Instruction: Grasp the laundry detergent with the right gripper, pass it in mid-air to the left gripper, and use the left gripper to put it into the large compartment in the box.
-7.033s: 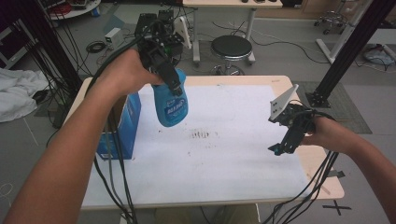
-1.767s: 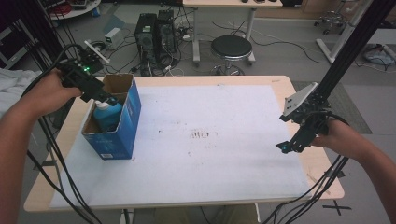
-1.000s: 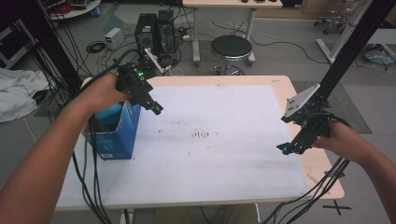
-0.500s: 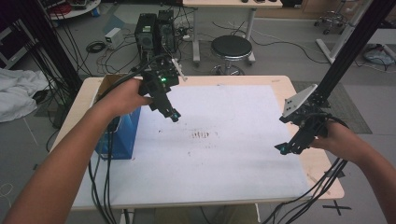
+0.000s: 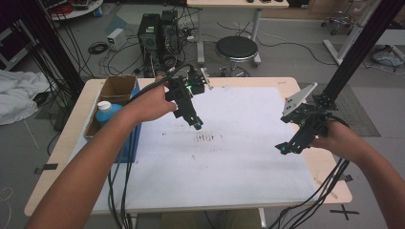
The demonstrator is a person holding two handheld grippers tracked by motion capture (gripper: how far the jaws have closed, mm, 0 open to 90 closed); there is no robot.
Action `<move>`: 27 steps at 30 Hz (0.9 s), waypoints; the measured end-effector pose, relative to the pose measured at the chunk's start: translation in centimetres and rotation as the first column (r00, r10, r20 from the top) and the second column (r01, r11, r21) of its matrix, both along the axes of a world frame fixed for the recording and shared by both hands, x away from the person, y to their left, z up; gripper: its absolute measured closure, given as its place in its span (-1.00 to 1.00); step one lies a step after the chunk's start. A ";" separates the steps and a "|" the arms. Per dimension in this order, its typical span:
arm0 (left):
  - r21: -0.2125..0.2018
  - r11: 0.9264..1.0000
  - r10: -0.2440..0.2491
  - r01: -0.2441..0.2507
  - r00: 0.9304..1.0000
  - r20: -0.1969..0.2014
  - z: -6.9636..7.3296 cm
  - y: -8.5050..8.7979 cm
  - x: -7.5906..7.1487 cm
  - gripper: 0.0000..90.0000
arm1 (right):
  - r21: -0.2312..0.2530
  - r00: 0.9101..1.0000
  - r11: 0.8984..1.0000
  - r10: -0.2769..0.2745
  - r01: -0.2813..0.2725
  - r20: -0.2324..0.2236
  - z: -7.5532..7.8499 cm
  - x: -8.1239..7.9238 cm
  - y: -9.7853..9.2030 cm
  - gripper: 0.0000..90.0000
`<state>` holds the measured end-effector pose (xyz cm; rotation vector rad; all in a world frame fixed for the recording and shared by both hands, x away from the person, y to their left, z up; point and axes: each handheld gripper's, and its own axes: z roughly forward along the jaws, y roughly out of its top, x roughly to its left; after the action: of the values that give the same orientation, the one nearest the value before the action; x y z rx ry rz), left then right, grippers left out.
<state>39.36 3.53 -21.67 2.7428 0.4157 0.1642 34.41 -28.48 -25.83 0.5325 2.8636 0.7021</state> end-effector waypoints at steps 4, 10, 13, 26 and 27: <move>0.012 0.999 -0.050 0.051 0.998 -0.029 -0.6 -1.3 0.0 -0.96 | 0.004 1.000 1.000 0.001 -0.001 0.004 0.1 0.3 0.4 -0.98; 0.022 0.995 -0.095 0.095 0.995 -0.030 -1.2 -2.7 0.0 -0.96 | 0.000 1.000 1.000 0.008 -0.008 0.005 0.2 0.7 0.7 -0.98; 0.023 0.993 -0.113 0.113 0.993 -0.027 -1.4 -3.2 -0.2 -0.96 | 0.000 1.000 1.000 0.008 -0.008 0.008 0.3 0.8 0.8 -0.98; 0.010 0.990 -0.141 0.142 0.990 -0.017 -1.7 -3.6 -0.4 -0.96 | -0.007 1.000 1.000 0.015 -0.015 0.008 0.3 1.0 1.3 -0.98; 0.011 0.990 -0.143 0.143 0.990 -0.017 -1.7 -3.6 -0.4 -0.96 | -0.007 1.000 1.000 0.015 -0.015 0.009 0.3 1.0 1.3 -0.98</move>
<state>38.95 -0.08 -23.38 2.7751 0.2222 0.1074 35.38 -27.18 -25.49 0.5063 2.8636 0.6948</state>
